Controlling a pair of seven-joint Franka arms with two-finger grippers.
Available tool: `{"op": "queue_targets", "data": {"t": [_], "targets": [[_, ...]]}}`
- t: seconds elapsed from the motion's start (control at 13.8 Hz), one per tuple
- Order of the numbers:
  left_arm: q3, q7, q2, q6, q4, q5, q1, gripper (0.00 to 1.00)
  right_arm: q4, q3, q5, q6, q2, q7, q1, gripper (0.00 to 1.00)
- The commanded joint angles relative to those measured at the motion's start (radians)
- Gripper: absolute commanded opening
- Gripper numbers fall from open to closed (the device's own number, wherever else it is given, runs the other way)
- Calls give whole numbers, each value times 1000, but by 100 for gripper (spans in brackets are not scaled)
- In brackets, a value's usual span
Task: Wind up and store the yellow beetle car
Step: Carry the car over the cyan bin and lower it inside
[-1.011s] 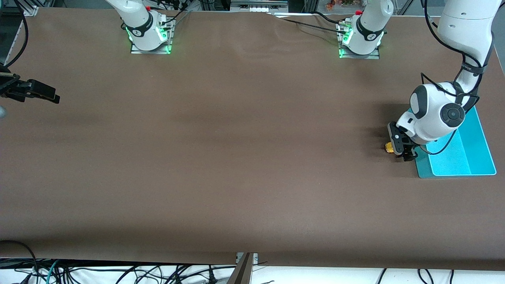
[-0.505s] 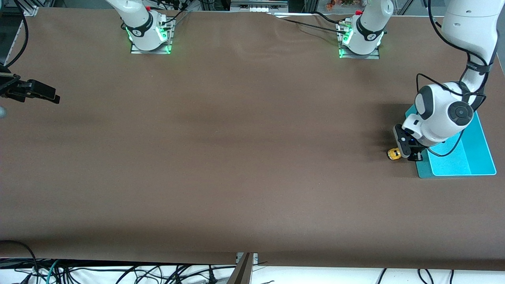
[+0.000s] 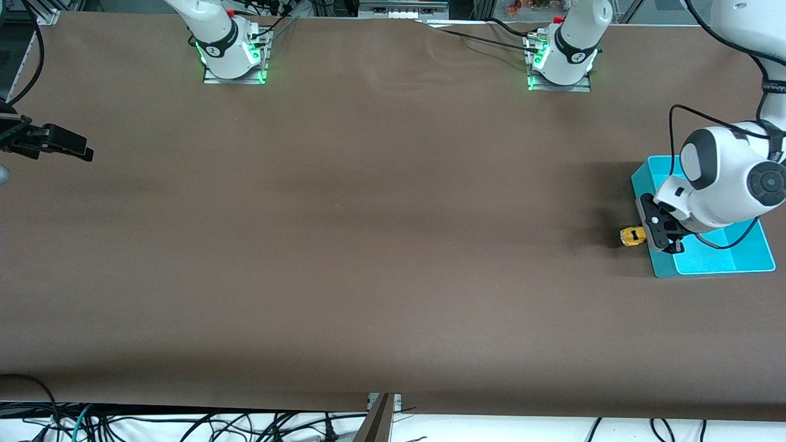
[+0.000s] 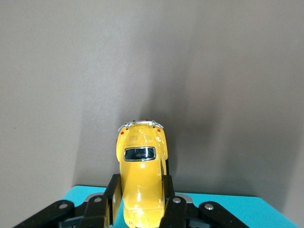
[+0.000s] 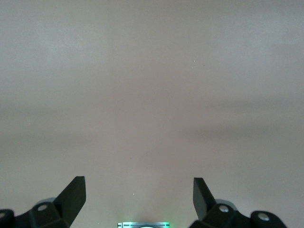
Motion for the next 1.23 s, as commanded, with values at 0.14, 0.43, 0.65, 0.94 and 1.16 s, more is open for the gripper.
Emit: {"op": "queue_targets", "data": {"t": [0.14, 0.43, 0.65, 0.94, 1.16], "targets": [[-9, 9, -47, -180, 69, -157, 34, 0, -1, -2, -2, 1, -5, -11, 4, 100], [-9, 24, -87, -209, 63, -99, 81, 0, -1, -2, -2, 1, -7, -13, 4, 100], [-9, 183, -85, -208, 57, -1, 106, 0, -1, 0, -1, 1, -5, -11, 4, 100], [-6, 444, -75, -209, 49, 21, 152, 0, -1, 0, -1, 1, -5, -13, 4, 100], [-6, 484, -76, -200, 16, 82, 193, 0, -1, 0, -1, 1, -5, -13, 4, 100]]}}
